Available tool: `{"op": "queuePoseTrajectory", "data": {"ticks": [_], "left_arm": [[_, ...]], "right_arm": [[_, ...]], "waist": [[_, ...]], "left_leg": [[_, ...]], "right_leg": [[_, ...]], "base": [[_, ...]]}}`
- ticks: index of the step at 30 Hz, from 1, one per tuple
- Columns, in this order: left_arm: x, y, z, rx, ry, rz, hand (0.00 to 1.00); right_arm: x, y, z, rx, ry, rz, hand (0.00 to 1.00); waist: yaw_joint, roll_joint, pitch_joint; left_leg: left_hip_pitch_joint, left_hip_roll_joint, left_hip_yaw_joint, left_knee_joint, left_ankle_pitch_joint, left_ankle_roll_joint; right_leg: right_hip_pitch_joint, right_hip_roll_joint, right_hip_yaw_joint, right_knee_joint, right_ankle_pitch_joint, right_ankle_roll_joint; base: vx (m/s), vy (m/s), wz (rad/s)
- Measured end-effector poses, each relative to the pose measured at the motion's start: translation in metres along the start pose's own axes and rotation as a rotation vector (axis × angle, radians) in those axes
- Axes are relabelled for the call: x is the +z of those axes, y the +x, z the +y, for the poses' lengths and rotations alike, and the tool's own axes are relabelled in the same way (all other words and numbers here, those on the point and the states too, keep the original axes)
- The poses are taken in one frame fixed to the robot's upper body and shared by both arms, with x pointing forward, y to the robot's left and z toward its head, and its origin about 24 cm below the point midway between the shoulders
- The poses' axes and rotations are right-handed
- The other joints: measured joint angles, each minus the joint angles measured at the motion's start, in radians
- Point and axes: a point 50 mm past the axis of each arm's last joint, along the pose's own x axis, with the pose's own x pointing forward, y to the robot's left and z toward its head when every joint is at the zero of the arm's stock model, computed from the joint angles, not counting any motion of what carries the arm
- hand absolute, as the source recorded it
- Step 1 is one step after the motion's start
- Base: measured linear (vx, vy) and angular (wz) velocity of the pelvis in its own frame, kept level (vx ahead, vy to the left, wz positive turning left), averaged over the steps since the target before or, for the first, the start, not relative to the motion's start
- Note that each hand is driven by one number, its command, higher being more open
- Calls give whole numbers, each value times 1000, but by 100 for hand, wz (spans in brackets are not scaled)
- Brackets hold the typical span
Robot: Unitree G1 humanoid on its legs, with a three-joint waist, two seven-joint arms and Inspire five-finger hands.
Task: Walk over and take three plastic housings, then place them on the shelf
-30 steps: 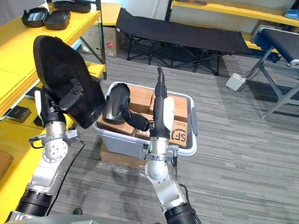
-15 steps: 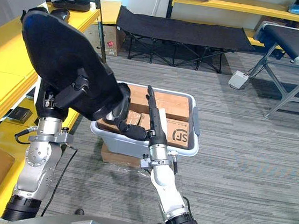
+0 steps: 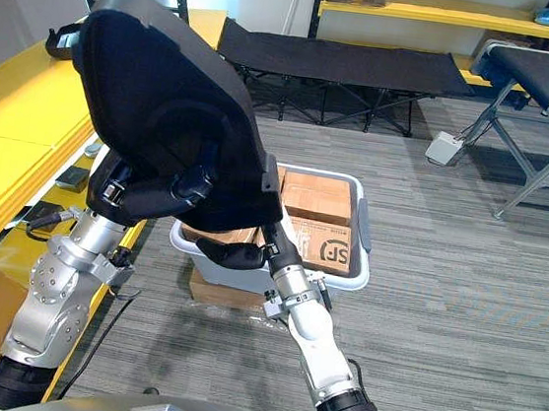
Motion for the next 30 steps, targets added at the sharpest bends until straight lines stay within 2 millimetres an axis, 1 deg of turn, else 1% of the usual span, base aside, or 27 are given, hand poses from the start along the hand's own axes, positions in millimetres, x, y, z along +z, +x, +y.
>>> {"op": "queuePoseTrajectory", "data": {"ticks": [4, 6, 9, 12, 15, 18, 21, 30], "left_arm": [[4, 1, -1, -34, 18, 7, 0], [6, 1, -2, -43, 25, 9, 0], [8, 2, -2, -42, 27, -1, 0], [11, 3, -5, -51, 55, -8, 0], [14, 3, -8, -64, 92, -13, 0], [15, 3, -8, -55, 109, -20, 0], [15, 3, -8, -38, 130, -27, 0], [9, 0, -5, 22, 151, 5, 0]], "right_arm": [[0, -1, -3, 26, -18, 3, 100], [0, 0, -2, 40, 8, 0, 100], [3, 0, -2, 61, 39, -13, 100], [5, -1, -5, 72, 21, -18, 100], [5, -1, -4, 74, 22, -16, 100], [7, 2, -3, 80, 43, -18, 100], [9, 5, -6, 83, 24, -22, 100], [6, 5, -6, 75, 2, 5, 100]], "waist": [[-2, 0, 0], [-3, 0, 0], [2, 0, 0], [14, 0, 0], [18, 0, 0], [19, 0, 0], [19, 0, 0], [20, 0, 2]], "left_leg": [[0, 0, 0, 0, -1, -1], [0, 0, 0, 0, -1, -1], [0, 0, -1, 0, -1, -1], [0, 0, -2, 0, -1, -1], [0, 0, -4, 0, -1, -1], [-1, -1, -6, 0, -1, -1], [-1, -1, -6, 0, -1, -1], [-1, -1, -8, 0, -4, -3]], "right_leg": [[0, 0, 0, 0, 0, 0], [0, 0, 0, 0, 0, 0], [1, 0, -1, 0, 0, 0], [2, 0, -1, 0, 0, 0], [3, 0, -3, 0, 0, 0], [4, 0, -3, 0, 0, 0], [4, 0, -3, 0, 0, 0], [4, 0, -4, 0, 0, 1]], "base": [[0, 0, 0], [0, 0, 0], [0, 0, 0], [0, 0, 0], [0, 0, 0], [0, 0, 0], [0, 0, 0], [0, 0, 0]]}}
